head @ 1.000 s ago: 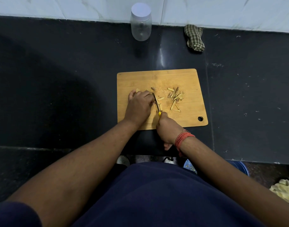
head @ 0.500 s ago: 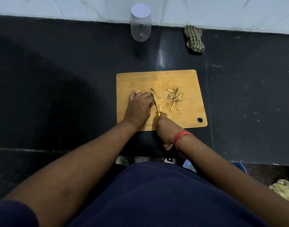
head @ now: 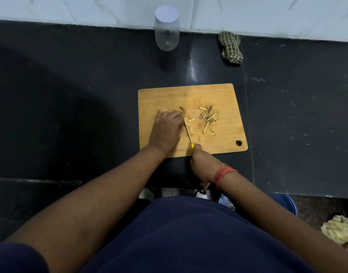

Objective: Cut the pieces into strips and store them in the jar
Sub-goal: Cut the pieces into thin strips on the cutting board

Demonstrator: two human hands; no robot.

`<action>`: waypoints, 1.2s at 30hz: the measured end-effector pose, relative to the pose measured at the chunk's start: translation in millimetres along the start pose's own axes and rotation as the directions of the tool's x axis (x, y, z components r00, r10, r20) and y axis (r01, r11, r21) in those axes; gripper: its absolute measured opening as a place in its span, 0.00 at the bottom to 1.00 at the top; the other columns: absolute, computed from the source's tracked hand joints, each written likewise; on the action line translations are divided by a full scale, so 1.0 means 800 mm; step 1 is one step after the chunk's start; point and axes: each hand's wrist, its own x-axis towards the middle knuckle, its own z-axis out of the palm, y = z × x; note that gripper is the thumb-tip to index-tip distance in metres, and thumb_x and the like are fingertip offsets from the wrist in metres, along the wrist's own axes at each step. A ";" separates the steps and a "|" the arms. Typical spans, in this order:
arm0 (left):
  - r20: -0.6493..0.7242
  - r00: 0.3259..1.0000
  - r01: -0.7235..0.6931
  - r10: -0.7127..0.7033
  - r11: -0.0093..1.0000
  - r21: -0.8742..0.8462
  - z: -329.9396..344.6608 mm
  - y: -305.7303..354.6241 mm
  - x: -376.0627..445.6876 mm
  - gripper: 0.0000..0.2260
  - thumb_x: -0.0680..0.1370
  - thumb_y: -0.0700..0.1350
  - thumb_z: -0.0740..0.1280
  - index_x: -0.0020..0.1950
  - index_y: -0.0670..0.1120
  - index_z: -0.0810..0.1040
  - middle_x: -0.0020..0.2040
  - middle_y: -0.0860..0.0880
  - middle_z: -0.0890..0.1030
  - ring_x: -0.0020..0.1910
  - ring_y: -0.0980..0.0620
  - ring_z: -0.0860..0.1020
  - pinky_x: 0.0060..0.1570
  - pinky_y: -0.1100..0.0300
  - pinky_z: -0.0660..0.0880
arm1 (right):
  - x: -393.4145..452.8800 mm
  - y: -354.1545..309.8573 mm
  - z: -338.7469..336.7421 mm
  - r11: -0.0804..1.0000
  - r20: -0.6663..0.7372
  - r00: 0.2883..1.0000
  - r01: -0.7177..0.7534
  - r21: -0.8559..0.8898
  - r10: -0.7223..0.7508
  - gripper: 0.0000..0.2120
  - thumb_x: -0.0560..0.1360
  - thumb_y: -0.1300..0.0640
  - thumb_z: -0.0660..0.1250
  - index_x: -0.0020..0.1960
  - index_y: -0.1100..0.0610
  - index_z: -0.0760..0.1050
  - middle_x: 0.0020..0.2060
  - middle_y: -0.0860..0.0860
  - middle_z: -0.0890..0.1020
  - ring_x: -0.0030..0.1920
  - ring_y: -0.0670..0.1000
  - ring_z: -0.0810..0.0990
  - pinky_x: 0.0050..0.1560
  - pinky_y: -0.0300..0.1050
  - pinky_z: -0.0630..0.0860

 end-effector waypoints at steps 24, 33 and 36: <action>-0.021 0.997 0.071 -0.073 0.995 -0.070 -0.001 0.004 -0.005 0.01 0.78 0.40 0.69 0.48 0.45 0.80 0.50 0.50 0.80 0.51 0.49 0.78 0.73 0.42 0.64 | -0.004 0.029 -0.036 0.992 0.015 0.998 0.053 0.116 -0.055 0.15 0.81 0.64 0.47 0.67 0.58 0.59 0.38 0.62 0.74 0.16 0.52 0.74 0.19 0.48 0.75; -0.027 0.995 0.092 -0.093 0.995 -0.038 0.000 0.008 -0.002 0.02 0.79 0.44 0.68 0.50 0.47 0.78 0.50 0.51 0.81 0.52 0.49 0.77 0.73 0.42 0.64 | 0.000 0.041 -0.041 0.991 -0.019 0.999 0.033 0.129 -0.030 0.19 0.80 0.65 0.46 0.70 0.57 0.58 0.40 0.64 0.76 0.19 0.55 0.76 0.22 0.52 0.78; -0.027 0.995 0.096 -0.096 0.995 -0.001 0.001 0.013 -0.002 0.04 0.80 0.46 0.67 0.53 0.48 0.78 0.52 0.51 0.81 0.54 0.50 0.77 0.74 0.43 0.62 | -0.002 0.041 -0.044 0.992 -0.018 0.999 0.053 0.115 -0.051 0.17 0.80 0.65 0.46 0.68 0.58 0.59 0.40 0.65 0.76 0.19 0.55 0.77 0.22 0.52 0.78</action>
